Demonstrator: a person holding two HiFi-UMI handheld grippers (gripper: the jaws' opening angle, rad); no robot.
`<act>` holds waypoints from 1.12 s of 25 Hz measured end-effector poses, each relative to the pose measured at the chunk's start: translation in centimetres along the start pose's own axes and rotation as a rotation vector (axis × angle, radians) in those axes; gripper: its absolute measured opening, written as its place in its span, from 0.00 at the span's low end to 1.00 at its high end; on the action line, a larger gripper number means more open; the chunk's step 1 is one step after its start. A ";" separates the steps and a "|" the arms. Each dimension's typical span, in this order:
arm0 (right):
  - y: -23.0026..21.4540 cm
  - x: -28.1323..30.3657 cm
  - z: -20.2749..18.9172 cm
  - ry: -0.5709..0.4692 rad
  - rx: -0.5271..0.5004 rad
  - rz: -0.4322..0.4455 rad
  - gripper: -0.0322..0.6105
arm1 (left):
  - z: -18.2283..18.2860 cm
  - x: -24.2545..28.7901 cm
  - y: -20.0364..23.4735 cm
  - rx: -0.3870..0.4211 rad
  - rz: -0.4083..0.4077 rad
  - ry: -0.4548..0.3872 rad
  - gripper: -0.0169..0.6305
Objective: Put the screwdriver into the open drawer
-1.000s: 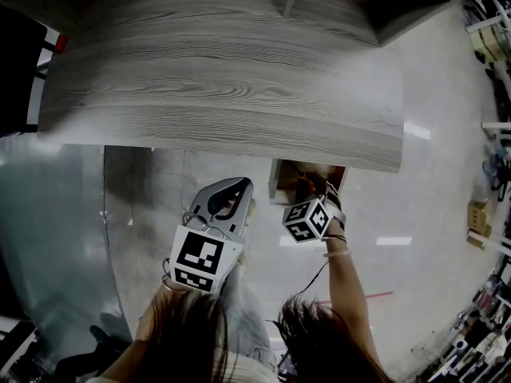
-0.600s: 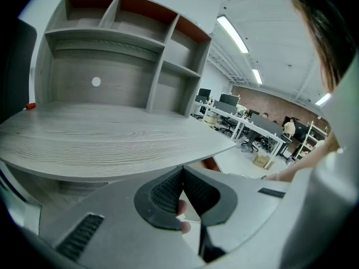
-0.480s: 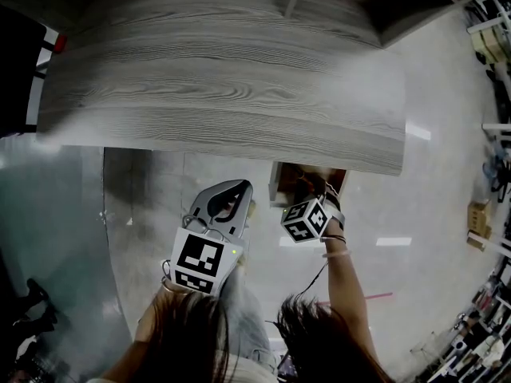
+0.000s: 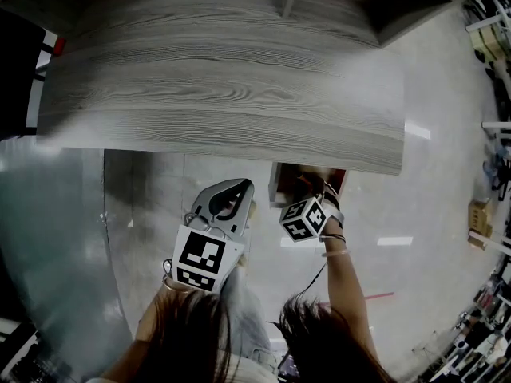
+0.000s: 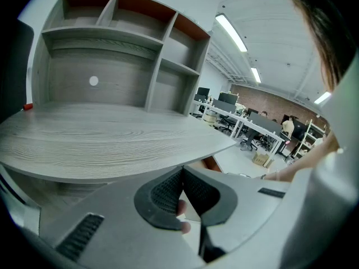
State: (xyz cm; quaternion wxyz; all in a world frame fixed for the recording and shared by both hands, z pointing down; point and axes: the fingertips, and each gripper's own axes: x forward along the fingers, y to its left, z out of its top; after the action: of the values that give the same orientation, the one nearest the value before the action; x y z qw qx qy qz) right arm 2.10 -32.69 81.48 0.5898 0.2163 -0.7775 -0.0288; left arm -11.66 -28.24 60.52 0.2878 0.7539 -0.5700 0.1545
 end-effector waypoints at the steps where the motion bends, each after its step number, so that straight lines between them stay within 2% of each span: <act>1: 0.0 0.0 0.0 0.002 0.000 0.002 0.18 | 0.1 0.0 -0.1 0.002 -0.002 0.000 0.05; 28: 0.1 -4.3 -0.6 -0.018 0.056 -0.019 0.19 | 0.2 -2.1 -3.3 0.034 -0.024 0.010 0.05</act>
State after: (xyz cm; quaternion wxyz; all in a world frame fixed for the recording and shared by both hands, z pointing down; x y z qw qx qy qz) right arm 3.57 -30.87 77.78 0.5761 0.2397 -0.7813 -0.0145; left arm -9.16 -26.10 58.28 0.2798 0.7648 -0.5567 0.1641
